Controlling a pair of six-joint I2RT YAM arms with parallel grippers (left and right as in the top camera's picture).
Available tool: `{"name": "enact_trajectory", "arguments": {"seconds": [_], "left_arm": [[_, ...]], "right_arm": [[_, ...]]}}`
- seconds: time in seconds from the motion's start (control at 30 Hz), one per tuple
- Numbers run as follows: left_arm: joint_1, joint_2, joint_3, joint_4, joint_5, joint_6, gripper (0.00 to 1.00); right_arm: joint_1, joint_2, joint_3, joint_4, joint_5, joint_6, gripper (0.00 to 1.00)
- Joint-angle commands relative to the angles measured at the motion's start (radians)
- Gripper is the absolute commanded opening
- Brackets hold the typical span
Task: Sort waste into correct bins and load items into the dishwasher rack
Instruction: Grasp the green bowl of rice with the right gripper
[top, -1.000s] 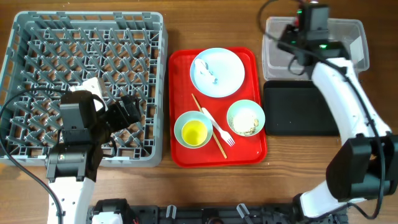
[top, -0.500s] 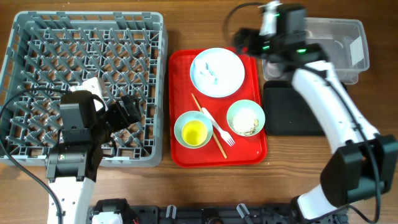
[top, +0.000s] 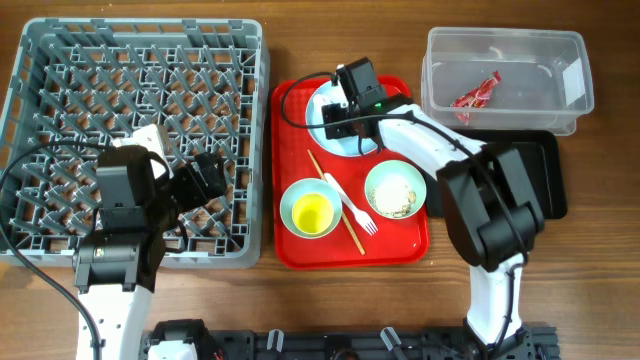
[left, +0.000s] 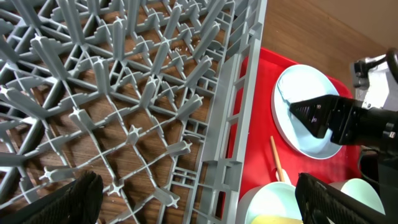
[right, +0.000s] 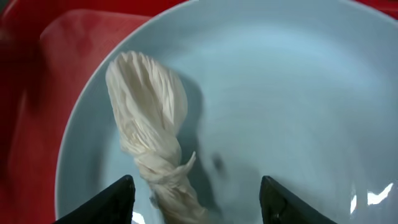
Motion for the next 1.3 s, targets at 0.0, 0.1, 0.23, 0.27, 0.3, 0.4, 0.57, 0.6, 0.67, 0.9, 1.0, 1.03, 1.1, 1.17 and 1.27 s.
{"name": "enact_trajectory", "arguments": {"seconds": [0.0, 0.1, 0.23, 0.27, 0.3, 0.4, 0.57, 0.6, 0.67, 0.9, 1.0, 1.03, 1.1, 1.17, 1.27], "left_arm": [[-0.006, 0.001, 0.014, 0.003, -0.009, -0.010, 1.00], [-0.006, 0.001, 0.014, 0.002, -0.009, -0.010, 1.00], [-0.006, 0.001, 0.014, 0.002, -0.009, -0.010, 1.00], [-0.006, 0.001, 0.014, 0.002, -0.009, -0.010, 1.00], [-0.006, 0.001, 0.014, 0.002, -0.009, -0.010, 1.00], [-0.006, 0.001, 0.014, 0.002, -0.009, -0.010, 1.00], [-0.006, 0.001, 0.014, 0.003, -0.009, -0.010, 1.00], [-0.006, 0.001, 0.014, 0.003, -0.009, -0.010, 1.00], [-0.006, 0.001, 0.014, 0.003, -0.009, -0.010, 1.00], [-0.006, 0.001, 0.014, 0.003, -0.010, -0.010, 1.00], [-0.006, 0.001, 0.014, 0.003, -0.010, -0.010, 1.00], [-0.006, 0.001, 0.014, 0.003, -0.010, -0.010, 1.00], [-0.006, 0.001, 0.014, 0.003, -0.010, -0.010, 1.00], [-0.006, 0.001, 0.014, 0.003, -0.010, -0.010, 1.00], [-0.006, 0.001, 0.014, 0.003, -0.009, -0.010, 1.00]], "right_arm": [[0.006, 0.030, -0.009, -0.003, -0.002, 0.010, 0.32], [0.004, 0.018, -0.006, -0.024, -0.001, 0.014, 0.04], [-0.016, -0.121, -0.006, -0.044, 0.078, 0.053, 0.04], [-0.030, -0.163, -0.006, -0.047, 0.119, 0.074, 0.04], [-0.047, -0.204, -0.006, -0.048, 0.157, 0.094, 0.04], [-0.134, -0.315, -0.006, -0.067, 0.236, 0.167, 0.04], [-0.347, -0.351, -0.009, -0.128, 0.239, 0.278, 0.04], [-0.384, -0.351, -0.010, -0.129, 0.218, 0.286, 0.20], [-0.425, -0.351, -0.010, -0.107, 0.128, 0.223, 0.87], [-0.439, -0.578, -0.007, -0.353, -0.109, 0.044, 1.00], [-0.380, -0.664, -0.008, -0.564, -0.138, 0.066, 0.96], [-0.349, -0.664, -0.009, -0.619, -0.138, 0.066, 0.91], [-0.236, -0.659, -0.045, -0.690, -0.133, 0.071, 0.82], [-0.145, -0.656, -0.094, -0.683, -0.103, 0.113, 0.80], [-0.013, -0.629, -0.218, -0.615, 0.006, 0.195, 0.72]]}}
